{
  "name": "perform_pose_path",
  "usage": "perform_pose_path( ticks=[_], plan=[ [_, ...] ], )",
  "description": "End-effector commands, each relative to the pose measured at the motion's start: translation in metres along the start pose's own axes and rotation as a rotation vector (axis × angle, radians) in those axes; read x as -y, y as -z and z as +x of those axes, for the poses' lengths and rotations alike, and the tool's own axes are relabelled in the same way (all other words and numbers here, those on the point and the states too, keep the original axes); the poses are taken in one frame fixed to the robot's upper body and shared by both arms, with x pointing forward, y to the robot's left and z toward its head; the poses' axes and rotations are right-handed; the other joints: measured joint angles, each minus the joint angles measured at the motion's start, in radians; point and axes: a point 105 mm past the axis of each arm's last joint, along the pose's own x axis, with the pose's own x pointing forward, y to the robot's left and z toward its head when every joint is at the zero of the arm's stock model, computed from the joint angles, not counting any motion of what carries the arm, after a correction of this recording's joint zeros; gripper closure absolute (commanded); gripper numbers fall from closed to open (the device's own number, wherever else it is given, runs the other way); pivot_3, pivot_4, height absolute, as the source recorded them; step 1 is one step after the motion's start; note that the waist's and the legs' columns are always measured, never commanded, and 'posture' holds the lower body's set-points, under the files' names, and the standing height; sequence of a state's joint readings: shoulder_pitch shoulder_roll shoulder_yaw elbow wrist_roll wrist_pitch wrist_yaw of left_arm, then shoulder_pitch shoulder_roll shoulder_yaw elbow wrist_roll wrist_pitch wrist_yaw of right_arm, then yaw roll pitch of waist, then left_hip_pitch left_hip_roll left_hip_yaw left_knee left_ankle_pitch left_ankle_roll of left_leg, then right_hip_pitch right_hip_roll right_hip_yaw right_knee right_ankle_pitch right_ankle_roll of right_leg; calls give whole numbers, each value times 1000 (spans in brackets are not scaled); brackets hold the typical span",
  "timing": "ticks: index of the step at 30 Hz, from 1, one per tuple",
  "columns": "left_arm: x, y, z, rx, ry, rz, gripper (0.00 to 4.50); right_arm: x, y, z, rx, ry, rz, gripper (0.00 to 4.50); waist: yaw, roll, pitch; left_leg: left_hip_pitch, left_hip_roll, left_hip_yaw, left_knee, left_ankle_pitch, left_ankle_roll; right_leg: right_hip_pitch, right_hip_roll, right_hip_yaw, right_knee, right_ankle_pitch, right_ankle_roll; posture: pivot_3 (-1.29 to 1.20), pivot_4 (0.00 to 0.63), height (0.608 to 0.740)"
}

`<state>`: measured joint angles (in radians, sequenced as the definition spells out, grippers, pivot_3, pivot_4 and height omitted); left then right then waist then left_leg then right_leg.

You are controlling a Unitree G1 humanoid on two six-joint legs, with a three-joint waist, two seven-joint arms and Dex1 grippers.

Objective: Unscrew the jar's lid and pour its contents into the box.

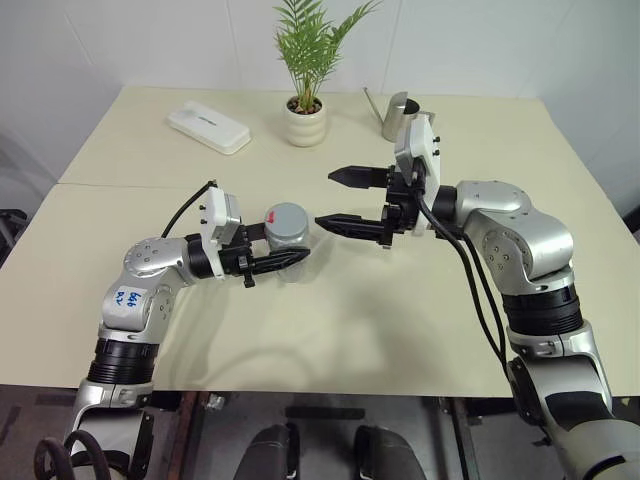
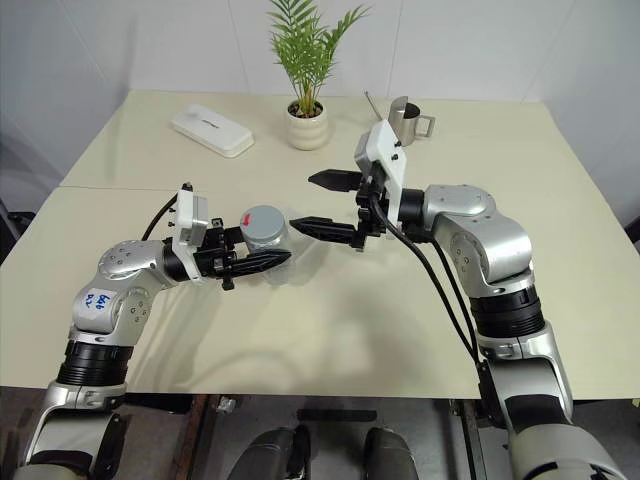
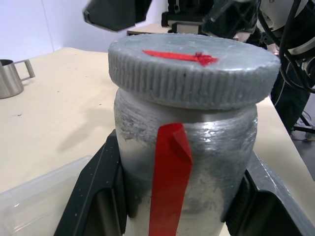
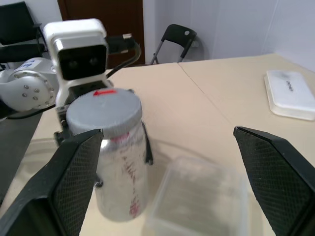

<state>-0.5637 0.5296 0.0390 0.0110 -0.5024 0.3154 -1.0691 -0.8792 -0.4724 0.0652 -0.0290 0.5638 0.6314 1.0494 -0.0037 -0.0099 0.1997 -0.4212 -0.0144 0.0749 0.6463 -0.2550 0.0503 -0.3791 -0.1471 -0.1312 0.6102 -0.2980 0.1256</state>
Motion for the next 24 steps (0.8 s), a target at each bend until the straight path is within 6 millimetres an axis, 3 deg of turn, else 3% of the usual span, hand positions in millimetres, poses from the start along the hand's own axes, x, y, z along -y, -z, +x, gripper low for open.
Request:
perform_pose_path(
  ticks=[1,3,8,13,24],
  plan=[
    [2,-11,-5,13,6,49,2552,-22,-31,-8,121,-137,-6,34,0,0,0,0,0,0,0,0,0,0,0,0,0,0,0,0,150,740],
    [2,-11,-6,11,5,49,2552,-26,-34,-7,134,-165,1,34,0,0,0,0,0,0,0,0,0,0,0,0,0,0,0,0,150,740],
    [2,-12,-4,12,4,50,2552,-15,-28,22,74,-93,-26,34,-2,0,0,0,0,0,0,0,0,0,0,1,1,0,0,0,150,740],
    [3,-11,-4,12,9,45,2552,-22,-17,46,21,-120,-35,34,0,0,0,0,0,0,0,0,0,0,0,0,1,0,0,0,150,740],
    [3,-12,0,19,14,47,2552,-27,-7,55,-2,-138,-77,34,-1,0,0,0,0,0,0,-1,0,-1,0,0,1,0,0,0,150,740]
  ],
)
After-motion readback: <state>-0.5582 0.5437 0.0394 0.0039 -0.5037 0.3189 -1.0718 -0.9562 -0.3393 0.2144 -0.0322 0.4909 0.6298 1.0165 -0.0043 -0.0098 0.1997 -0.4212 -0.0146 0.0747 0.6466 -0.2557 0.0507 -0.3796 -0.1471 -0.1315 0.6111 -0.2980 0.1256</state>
